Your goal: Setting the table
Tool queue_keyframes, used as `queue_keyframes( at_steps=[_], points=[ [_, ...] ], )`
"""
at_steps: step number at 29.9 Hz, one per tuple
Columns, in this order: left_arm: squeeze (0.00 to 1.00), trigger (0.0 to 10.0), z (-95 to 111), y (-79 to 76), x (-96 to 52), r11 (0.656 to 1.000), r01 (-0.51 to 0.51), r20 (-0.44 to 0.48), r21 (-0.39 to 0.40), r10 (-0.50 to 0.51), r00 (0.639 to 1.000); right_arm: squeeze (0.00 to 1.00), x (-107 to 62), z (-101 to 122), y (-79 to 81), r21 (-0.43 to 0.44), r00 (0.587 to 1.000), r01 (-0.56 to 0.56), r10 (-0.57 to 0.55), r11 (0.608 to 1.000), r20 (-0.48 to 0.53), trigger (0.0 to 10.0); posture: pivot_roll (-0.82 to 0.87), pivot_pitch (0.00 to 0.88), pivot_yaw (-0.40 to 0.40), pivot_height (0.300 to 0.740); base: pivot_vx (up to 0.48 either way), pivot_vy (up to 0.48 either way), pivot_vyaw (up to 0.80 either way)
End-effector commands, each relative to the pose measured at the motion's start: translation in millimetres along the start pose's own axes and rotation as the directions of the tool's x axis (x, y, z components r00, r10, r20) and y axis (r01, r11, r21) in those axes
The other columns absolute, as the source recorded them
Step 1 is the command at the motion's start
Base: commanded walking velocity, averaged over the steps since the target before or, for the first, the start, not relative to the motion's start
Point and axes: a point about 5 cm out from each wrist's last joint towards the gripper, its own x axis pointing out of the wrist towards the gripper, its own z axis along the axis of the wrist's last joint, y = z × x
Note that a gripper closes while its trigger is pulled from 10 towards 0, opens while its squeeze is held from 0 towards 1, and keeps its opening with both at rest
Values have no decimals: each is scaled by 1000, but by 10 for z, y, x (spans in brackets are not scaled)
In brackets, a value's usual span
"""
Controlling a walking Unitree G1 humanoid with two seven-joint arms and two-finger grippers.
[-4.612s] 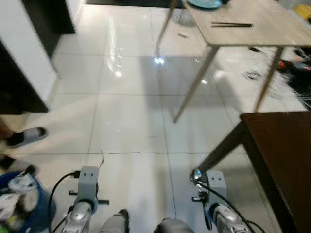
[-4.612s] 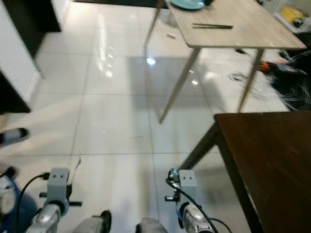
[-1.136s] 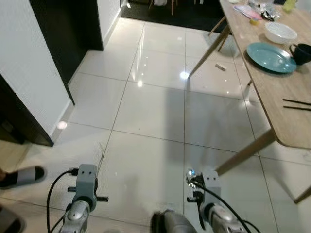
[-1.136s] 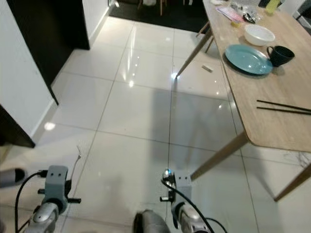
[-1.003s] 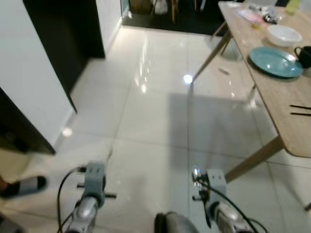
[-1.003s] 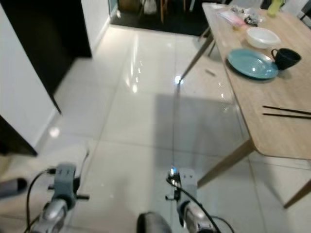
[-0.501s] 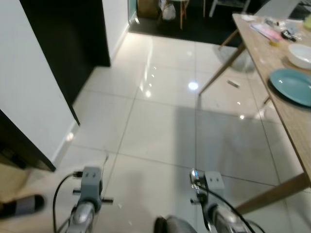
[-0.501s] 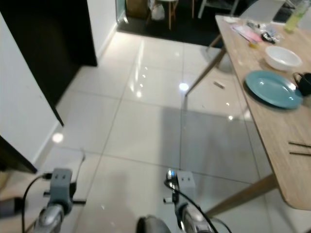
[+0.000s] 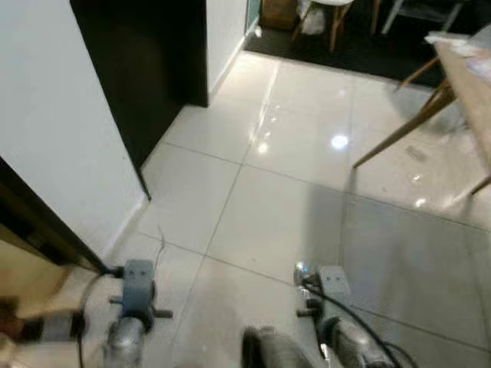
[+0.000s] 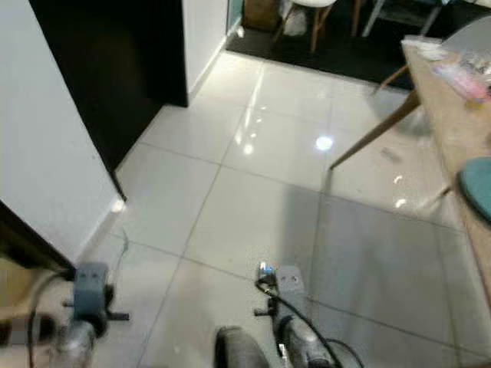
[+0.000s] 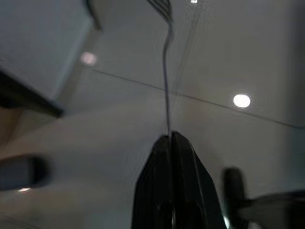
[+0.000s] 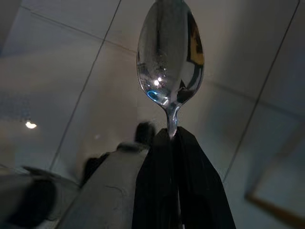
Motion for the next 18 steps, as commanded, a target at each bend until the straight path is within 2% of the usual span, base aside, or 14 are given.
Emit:
queue_keyframes(
  at_steps=[1, 18],
  points=[
    [0, 10000, -33, 4, -16, 1000, 3, -12, 9, -3, 1000, 0, -31, -88, -36, 23, 1000, 15, -15, 1000, -23, 10000, 48, 63, -28, 740, 371, 0, 0],
    [0, 10000, -35, 23, -20, 1000, 2, -12, 7, -2, 1000, 0, -24, -76, -20, 23, 1000, 13, -12, 1000, -19, 10000, 48, 65, -30, 740, 371, 0, 0]
  ],
)
